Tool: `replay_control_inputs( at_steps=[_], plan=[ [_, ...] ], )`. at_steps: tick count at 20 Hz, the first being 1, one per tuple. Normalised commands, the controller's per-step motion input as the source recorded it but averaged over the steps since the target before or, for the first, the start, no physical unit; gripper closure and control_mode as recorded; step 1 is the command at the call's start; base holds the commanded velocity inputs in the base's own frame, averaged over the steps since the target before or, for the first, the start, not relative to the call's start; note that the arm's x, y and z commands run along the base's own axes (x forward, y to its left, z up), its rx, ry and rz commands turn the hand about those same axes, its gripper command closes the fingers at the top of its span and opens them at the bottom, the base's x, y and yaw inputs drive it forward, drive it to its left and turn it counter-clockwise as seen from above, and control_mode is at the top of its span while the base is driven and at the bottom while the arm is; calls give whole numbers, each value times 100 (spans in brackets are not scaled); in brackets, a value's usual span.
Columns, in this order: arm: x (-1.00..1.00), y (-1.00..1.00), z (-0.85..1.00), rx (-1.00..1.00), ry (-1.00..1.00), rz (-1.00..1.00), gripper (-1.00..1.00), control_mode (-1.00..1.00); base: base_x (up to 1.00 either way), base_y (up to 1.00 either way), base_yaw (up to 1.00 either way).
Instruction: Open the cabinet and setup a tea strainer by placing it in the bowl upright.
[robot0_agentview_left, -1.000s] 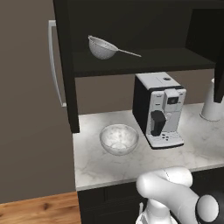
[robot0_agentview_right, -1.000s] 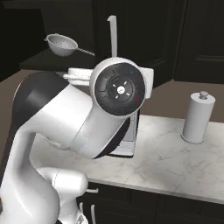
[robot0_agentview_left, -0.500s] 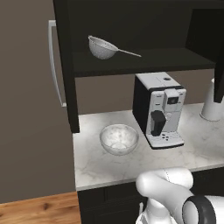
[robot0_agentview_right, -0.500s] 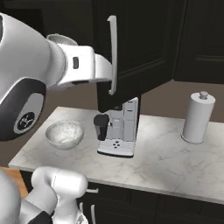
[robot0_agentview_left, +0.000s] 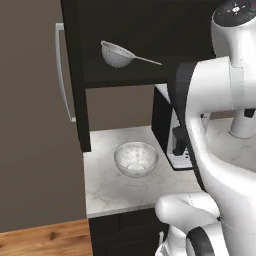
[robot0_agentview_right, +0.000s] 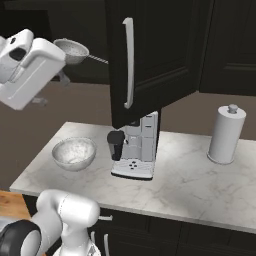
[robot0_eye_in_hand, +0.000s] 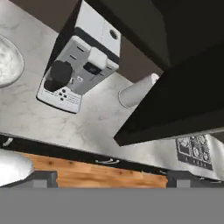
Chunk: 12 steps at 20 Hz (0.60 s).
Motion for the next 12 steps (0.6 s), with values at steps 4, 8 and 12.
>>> replay_control_inputs(
  at_steps=[4, 8, 12],
  plan=[
    [100, 8, -65, -42, 58, 0, -100, -100, 0, 0, 0],
    [99, -13, -23, -37, 49, 0, -100, -100, 0, 0, 0],
    [71, -49, 0, -25, 41, -1, -100, -100, 0, 0, 0]
  ],
)
